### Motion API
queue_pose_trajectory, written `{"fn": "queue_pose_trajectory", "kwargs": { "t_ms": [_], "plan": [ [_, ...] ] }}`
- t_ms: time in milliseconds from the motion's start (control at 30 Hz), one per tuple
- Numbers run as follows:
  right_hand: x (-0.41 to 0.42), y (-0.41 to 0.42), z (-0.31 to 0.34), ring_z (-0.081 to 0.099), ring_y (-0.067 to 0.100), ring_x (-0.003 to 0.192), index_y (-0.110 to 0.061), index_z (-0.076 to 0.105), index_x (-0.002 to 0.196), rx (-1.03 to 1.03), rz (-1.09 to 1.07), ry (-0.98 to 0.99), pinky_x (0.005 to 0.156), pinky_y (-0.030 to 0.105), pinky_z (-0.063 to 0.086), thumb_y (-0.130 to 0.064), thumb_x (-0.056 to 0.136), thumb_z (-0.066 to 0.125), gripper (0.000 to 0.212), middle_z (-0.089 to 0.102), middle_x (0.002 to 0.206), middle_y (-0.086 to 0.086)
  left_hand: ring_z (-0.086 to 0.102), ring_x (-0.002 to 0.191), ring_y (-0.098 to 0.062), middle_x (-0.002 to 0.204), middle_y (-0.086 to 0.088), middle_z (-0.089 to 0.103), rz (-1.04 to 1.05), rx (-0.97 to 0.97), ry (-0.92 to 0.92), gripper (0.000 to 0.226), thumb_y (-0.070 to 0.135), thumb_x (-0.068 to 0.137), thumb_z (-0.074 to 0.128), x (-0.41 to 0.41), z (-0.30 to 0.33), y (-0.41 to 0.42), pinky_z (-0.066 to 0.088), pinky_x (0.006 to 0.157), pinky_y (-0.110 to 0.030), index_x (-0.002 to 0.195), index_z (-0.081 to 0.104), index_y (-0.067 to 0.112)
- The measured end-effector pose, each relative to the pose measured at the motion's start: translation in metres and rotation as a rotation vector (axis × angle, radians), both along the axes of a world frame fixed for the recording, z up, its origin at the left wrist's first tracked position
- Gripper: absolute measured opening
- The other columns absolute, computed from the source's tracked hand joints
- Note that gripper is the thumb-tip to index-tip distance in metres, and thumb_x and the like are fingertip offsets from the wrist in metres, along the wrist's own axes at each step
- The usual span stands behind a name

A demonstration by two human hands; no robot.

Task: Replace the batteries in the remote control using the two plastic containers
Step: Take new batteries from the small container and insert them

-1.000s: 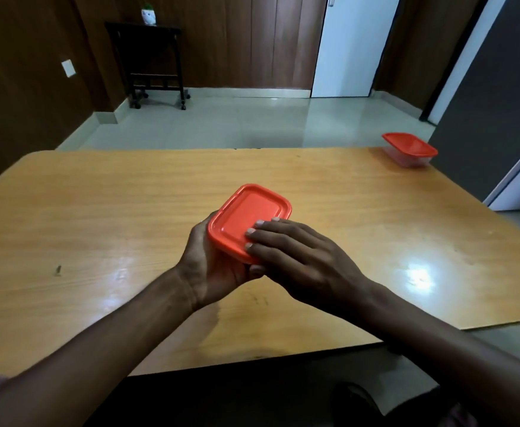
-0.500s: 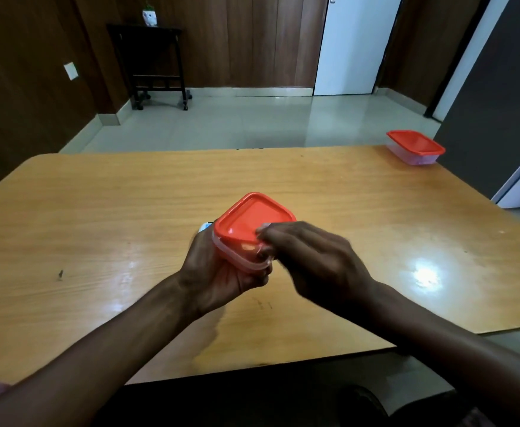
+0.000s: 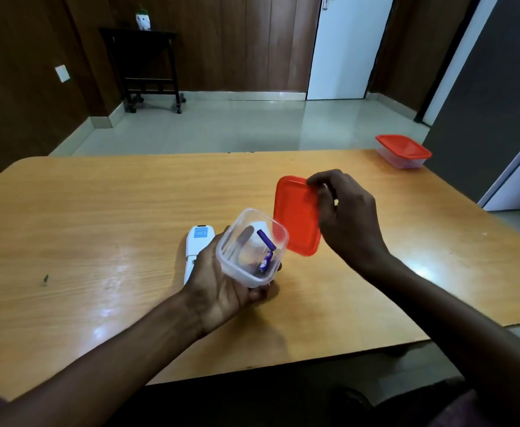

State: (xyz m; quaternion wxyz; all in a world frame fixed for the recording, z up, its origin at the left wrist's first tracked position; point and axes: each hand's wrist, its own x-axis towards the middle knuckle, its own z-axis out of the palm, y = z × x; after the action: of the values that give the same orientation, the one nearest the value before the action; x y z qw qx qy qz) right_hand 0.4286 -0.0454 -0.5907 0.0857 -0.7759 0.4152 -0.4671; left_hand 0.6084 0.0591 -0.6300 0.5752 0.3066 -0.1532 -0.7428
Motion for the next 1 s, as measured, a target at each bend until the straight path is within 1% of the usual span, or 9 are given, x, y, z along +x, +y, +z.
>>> {"fn": "queue_pose_trajectory", "kwargs": {
  "t_ms": [100, 200, 267, 367, 533, 633, 733, 867, 1000],
  "plan": [
    [-0.007, -0.015, -0.001, 0.074, 0.022, 0.065, -0.012, 0.065, 0.113, 0.522, -0.103, -0.327, 0.068, 0.038, 0.064, -0.002, 0.097, 0.045, 0.028, 0.071, 0.099, 0.007, 0.06, 0.083, -0.035, 0.121, -0.032, 0.056, 0.02, -0.028, -0.125, 0.056, 0.046, 0.099, 0.042, 0.005, -0.004, 0.0, 0.045, 0.062, -0.036, 0.131, 0.059, 0.003],
    [-0.013, -0.037, -0.015, 0.077, 0.024, 0.08, -0.005, 0.063, 0.114, 0.811, -0.112, -0.679, 0.083, 0.04, 0.064, 0.009, 0.09, 0.045, 0.033, 0.068, 0.111, 0.016, 0.054, 0.074, -0.031, 0.121, -0.033, 0.054, 0.022, -0.052, -0.21, 0.068, 0.05, 0.1, 0.034, 0.008, -0.002, -0.003, 0.036, 0.061, -0.036, 0.14, 0.05, -0.004],
    [-0.012, -0.049, -0.027, 0.075, 0.028, 0.096, -0.002, 0.065, 0.106, 0.895, -0.136, -0.739, 0.088, 0.041, 0.063, 0.012, 0.089, 0.048, 0.028, 0.066, 0.11, 0.018, 0.055, 0.067, -0.03, 0.119, -0.032, 0.056, 0.019, -0.063, -0.23, 0.07, 0.05, 0.101, 0.031, 0.009, -0.001, -0.003, 0.039, 0.058, -0.034, 0.143, 0.047, -0.004],
    [-0.007, -0.052, -0.041, 0.075, 0.03, 0.084, 0.005, 0.059, 0.121, 1.037, -0.186, -0.625, 0.085, 0.044, 0.064, 0.003, 0.091, 0.055, 0.031, 0.063, 0.118, 0.021, 0.062, 0.069, -0.032, 0.121, -0.036, 0.059, 0.018, -0.05, -0.233, 0.068, 0.049, 0.102, 0.031, 0.007, -0.001, -0.002, 0.045, 0.059, -0.035, 0.143, 0.049, -0.002],
    [0.006, -0.04, -0.04, 0.067, 0.032, 0.067, 0.005, 0.054, 0.124, 1.184, -0.152, -0.403, 0.081, 0.051, 0.063, -0.014, 0.09, 0.065, 0.04, 0.062, 0.095, 0.017, 0.068, 0.097, -0.044, 0.133, -0.031, 0.061, 0.064, 0.01, -0.15, 0.052, 0.042, 0.104, 0.04, 0.002, -0.002, 0.001, 0.062, 0.062, -0.047, 0.132, 0.062, 0.004],
    [0.013, -0.023, -0.031, 0.068, 0.03, 0.073, -0.002, 0.058, 0.118, 1.151, -0.094, -0.355, 0.058, 0.039, 0.061, -0.024, 0.092, 0.065, 0.035, 0.061, 0.104, 0.013, 0.063, 0.109, -0.05, 0.122, -0.026, 0.07, 0.075, 0.032, -0.115, 0.048, 0.042, 0.104, 0.04, -0.002, -0.002, 0.0, 0.059, 0.08, -0.061, 0.122, 0.066, 0.006],
    [0.017, -0.003, -0.021, 0.069, 0.027, 0.068, -0.006, 0.069, 0.105, 1.133, 0.091, -0.246, 0.047, 0.03, 0.053, -0.039, 0.094, 0.065, 0.035, 0.07, 0.093, 0.013, 0.07, 0.103, -0.042, 0.118, -0.019, 0.073, 0.048, 0.052, -0.116, 0.048, 0.041, 0.107, 0.034, -0.003, -0.005, -0.003, 0.051, 0.094, -0.063, 0.127, 0.063, 0.008],
    [0.014, 0.006, -0.02, 0.071, 0.033, 0.061, -0.008, 0.067, 0.113, 0.935, 0.121, 0.003, 0.048, 0.039, 0.059, -0.006, 0.088, 0.064, 0.025, 0.075, 0.081, 0.016, 0.069, 0.111, -0.039, 0.124, -0.018, 0.071, -0.017, 0.092, -0.222, 0.044, 0.039, 0.108, 0.034, -0.006, -0.01, -0.006, 0.053, 0.095, -0.059, 0.132, 0.061, 0.013],
    [0.001, -0.005, -0.02, 0.073, 0.031, 0.056, -0.013, 0.066, 0.124, 0.78, -0.006, 0.355, 0.057, 0.038, 0.064, -0.006, 0.082, 0.057, 0.044, 0.076, 0.07, 0.011, 0.072, 0.084, -0.03, 0.111, -0.018, 0.072, 0.064, 0.148, -0.505, 0.029, 0.022, 0.108, 0.042, -0.012, -0.015, -0.007, 0.062, 0.078, -0.047, 0.129, 0.061, 0.019]
  ]
}}
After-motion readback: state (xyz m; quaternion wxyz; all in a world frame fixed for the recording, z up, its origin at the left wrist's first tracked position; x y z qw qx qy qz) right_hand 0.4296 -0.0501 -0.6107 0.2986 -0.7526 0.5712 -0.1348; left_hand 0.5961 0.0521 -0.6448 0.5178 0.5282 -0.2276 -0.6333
